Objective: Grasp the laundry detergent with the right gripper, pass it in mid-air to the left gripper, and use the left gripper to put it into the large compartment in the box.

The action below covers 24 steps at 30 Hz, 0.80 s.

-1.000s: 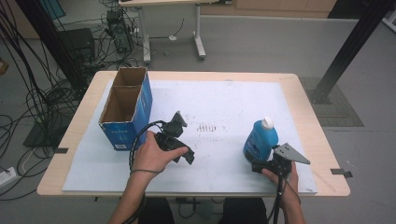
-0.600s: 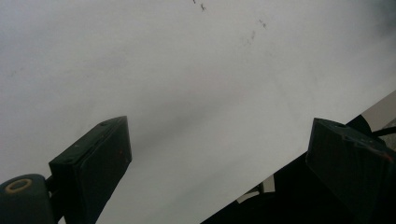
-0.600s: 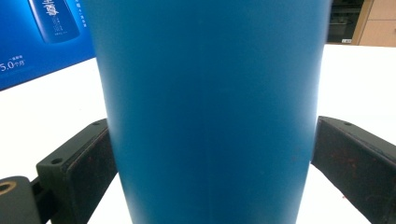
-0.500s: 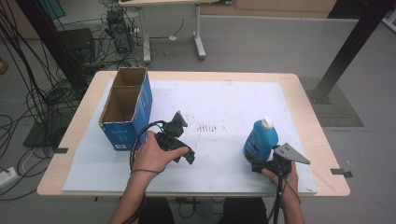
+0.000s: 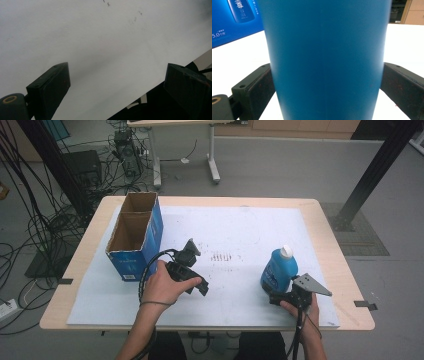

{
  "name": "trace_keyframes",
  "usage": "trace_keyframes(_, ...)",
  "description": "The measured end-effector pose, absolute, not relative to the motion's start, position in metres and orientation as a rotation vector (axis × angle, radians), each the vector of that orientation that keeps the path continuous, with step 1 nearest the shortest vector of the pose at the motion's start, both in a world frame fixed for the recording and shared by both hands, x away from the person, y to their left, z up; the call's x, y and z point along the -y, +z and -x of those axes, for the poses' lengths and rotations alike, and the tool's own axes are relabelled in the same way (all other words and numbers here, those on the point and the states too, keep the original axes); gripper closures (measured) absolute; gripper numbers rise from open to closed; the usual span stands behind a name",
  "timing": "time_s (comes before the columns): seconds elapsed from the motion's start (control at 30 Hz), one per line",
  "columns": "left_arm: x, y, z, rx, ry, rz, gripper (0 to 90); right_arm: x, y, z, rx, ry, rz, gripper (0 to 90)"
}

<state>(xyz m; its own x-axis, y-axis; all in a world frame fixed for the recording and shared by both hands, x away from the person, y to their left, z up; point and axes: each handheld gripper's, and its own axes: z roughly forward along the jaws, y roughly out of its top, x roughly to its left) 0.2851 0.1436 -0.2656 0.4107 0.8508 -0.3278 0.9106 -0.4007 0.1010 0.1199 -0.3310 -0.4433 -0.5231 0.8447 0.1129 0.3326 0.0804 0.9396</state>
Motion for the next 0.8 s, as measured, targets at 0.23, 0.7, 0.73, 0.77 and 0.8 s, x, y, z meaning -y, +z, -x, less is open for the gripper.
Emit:
trace_keyframes(0.23, -0.1437, -0.2657, -0.2853, -1.538, -0.330, -2.410, 7.1, 0.3311, -0.4432, -0.1201, -1.899, 1.444, -1.155, 2.6)
trace_keyframes(0.7, -0.1447, -0.2657, -0.2852, -1.540, -0.328, -2.402, 7.1, 0.3292, -0.4430, -0.1205, -1.899, 1.442, -1.157, 2.9)
trace_keyframes(0.73, -0.1448, -0.2654, -0.2852, -1.537, -0.325, -2.405, 7.1, 0.3293, -0.4434, -0.1205, -1.896, 1.446, -1.156, 3.2)
trace_keyframes(0.77, -0.1449, -0.2654, -0.2850, -1.540, -0.325, -2.401, 7.1, 0.3294, -0.4436, -0.1204, -1.893, 1.449, -1.157, 3.5)
trace_keyframes(0.8, -0.1451, -0.2653, -0.2852, -1.540, -0.327, -2.402, 7.1, 0.3294, -0.4438, -0.1204, -1.893, 1.451, -1.158, 4.3)
